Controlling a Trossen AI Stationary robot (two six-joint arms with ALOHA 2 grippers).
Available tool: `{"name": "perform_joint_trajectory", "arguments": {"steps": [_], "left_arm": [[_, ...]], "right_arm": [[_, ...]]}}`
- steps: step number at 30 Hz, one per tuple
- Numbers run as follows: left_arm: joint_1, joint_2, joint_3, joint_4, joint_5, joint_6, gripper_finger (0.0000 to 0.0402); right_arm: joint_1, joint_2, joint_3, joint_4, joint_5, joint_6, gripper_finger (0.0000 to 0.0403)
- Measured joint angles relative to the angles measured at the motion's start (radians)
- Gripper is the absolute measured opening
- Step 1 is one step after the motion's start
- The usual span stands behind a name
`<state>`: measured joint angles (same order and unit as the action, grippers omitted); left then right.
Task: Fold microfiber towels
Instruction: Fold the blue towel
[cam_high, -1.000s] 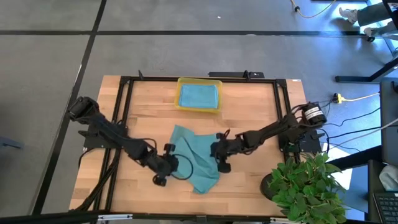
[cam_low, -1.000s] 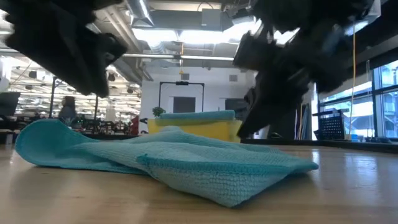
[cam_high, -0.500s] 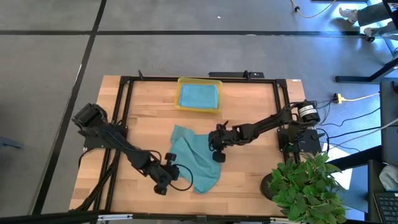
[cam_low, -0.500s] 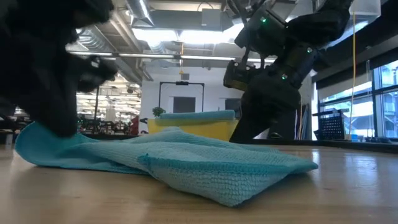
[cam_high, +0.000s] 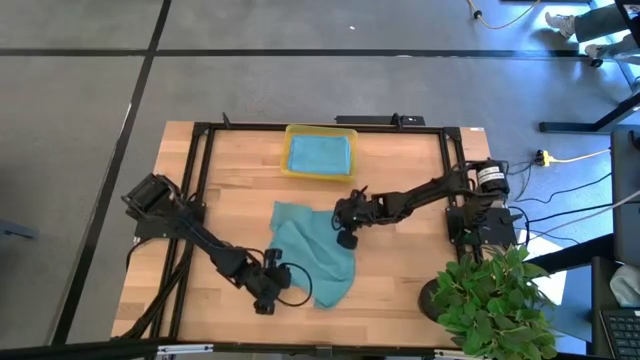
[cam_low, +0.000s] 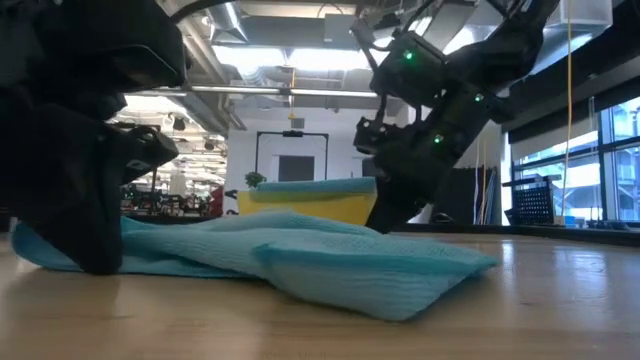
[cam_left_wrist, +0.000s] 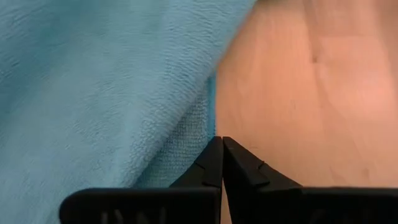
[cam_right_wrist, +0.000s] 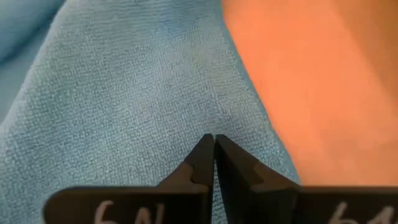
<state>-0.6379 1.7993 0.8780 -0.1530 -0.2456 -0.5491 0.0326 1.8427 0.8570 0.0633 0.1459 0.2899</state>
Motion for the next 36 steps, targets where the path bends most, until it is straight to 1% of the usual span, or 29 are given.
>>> {"name": "perform_joint_trajectory", "arguments": {"steps": [2,6,7,13,17,20,24,27,31,33,36], "left_arm": [[-0.024,-0.003,0.0,0.019,0.021,-0.017,0.0001],[-0.079,-0.002,0.0,0.063,0.167,-0.058,0.0001],[-0.089,-0.001,-0.002,0.074,0.187,-0.073,0.0001],[-0.145,0.003,-0.005,0.139,0.22,-0.099,0.0001],[-0.15,0.003,-0.005,0.143,0.177,-0.092,0.0001],[-0.14,0.003,-0.005,0.143,0.146,-0.071,0.0002],[-0.128,-0.023,-0.004,0.141,0.141,-0.066,0.0001],[-0.139,-0.074,0.007,0.135,0.103,-0.019,0.0001],[-0.176,-0.164,0.028,0.076,0.0,0.028,0.0001],[-0.198,-0.204,0.028,0.017,-0.061,0.025,0.0001],[-0.226,-0.237,0.028,-0.064,-0.143,0.021,0.0003]], "right_arm": [[-0.014,0.007,0.002,-0.011,0.034,0.007,0.0021],[-0.036,0.007,0.002,-0.026,0.089,0.014,0.0021],[-0.041,0.007,0.001,-0.028,0.099,0.014,0.0021],[-0.064,0.009,0.0,-0.034,0.149,0.02,0.0021],[-0.066,0.009,-0.001,-0.04,0.189,0.001,0.0021],[-0.066,-0.011,-0.002,-0.062,0.185,-0.031,0.0021],[-0.055,-0.079,-0.004,-0.086,0.166,-0.058,0.0022],[-0.042,-0.141,-0.002,-0.125,0.142,-0.066,0.0028],[0.005,-0.232,-0.003,-0.149,0.117,-0.098,0.0055],[0.052,-0.262,-0.002,-0.136,0.103,-0.131,0.0072],[0.142,-0.28,-0.002,-0.088,0.051,-0.198,0.0098]]}}
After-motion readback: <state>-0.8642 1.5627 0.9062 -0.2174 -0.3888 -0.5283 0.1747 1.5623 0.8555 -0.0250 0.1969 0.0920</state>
